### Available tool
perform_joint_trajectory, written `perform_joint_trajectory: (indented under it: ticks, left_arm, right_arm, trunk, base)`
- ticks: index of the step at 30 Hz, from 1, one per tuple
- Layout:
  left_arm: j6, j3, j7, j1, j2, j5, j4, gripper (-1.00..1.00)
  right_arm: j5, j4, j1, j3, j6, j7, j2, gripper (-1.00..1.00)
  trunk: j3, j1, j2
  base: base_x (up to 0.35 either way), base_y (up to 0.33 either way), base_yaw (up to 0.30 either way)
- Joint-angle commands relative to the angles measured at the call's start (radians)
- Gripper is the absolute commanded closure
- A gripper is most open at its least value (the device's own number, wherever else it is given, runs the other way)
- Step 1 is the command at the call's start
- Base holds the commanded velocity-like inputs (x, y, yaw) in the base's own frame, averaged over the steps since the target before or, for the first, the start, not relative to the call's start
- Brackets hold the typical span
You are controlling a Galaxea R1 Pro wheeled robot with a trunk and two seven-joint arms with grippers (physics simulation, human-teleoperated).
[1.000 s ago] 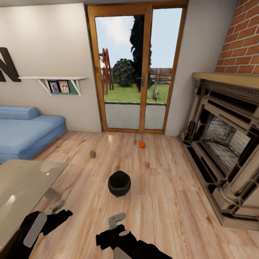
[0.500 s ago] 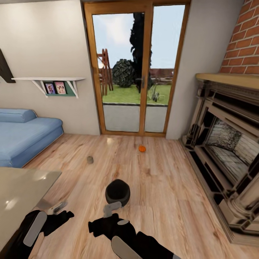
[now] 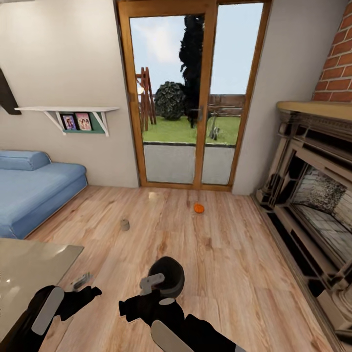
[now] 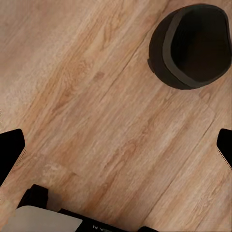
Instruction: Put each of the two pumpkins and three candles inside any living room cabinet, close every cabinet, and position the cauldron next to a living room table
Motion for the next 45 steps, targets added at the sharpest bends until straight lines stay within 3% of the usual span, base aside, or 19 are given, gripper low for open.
perform_joint_trajectory:
  ticks: [1, 12, 14, 17, 18, 23, 45]
  left_arm:
    - [0.003, 0.001, 0.008, -0.001, 0.0, 0.011, -0.001, -1.0]
    - [0.003, 0.0, 0.01, -0.001, -0.003, 0.01, -0.001, -1.0]
    - [0.003, -0.001, 0.013, -0.001, -0.013, 0.01, -0.001, -1.0]
    - [0.002, -0.002, 0.014, -0.001, -0.019, 0.009, -0.004, -1.0]
    - [0.002, -0.002, 0.014, -0.001, -0.021, 0.009, -0.012, -1.0]
    - [0.002, -0.001, 0.014, -0.001, -0.023, 0.009, -0.022, -1.0]
    - [0.002, -0.001, 0.016, -0.001, -0.023, 0.008, -0.023, -1.0]
  right_arm:
    - [-0.008, -0.001, -0.001, 0.002, 0.002, -0.009, 0.0, -1.0]
    - [-0.011, 0.009, -0.001, 0.0, 0.004, -0.012, 0.0, -1.0]
    - [-0.012, 0.016, -0.001, -0.007, 0.005, -0.036, 0.0, -1.0]
    - [-0.013, 0.036, -0.001, -0.052, 0.006, -0.108, 0.0, -1.0]
    - [-0.011, 0.052, -0.001, -0.094, 0.006, -0.163, 0.0, -1.0]
    - [-0.007, 0.067, -0.001, -0.144, 0.006, -0.218, 0.0, -1.0]
    - [-0.007, 0.068, -0.001, -0.154, 0.008, -0.229, 0.0, -1.0]
  trunk:
    - [0.0, 0.001, -0.001]
    - [0.006, 0.001, -0.001]
    - [0.006, 0.001, -0.001]
    - [0.007, 0.001, -0.001]
    - [0.007, 0.001, -0.001]
    - [0.007, 0.001, -0.001]
    - [0.007, 0.001, -0.001]
  base:
    - [0.313, 0.143, 0.117]
    - [0.336, 0.026, 0.115]
    - [0.341, 0.001, 0.071]
    - [0.305, -0.078, 0.034]
    - [0.248, -0.195, 0.012]
    - [0.226, -0.236, 0.005]
    - [0.216, -0.116, 0.0]
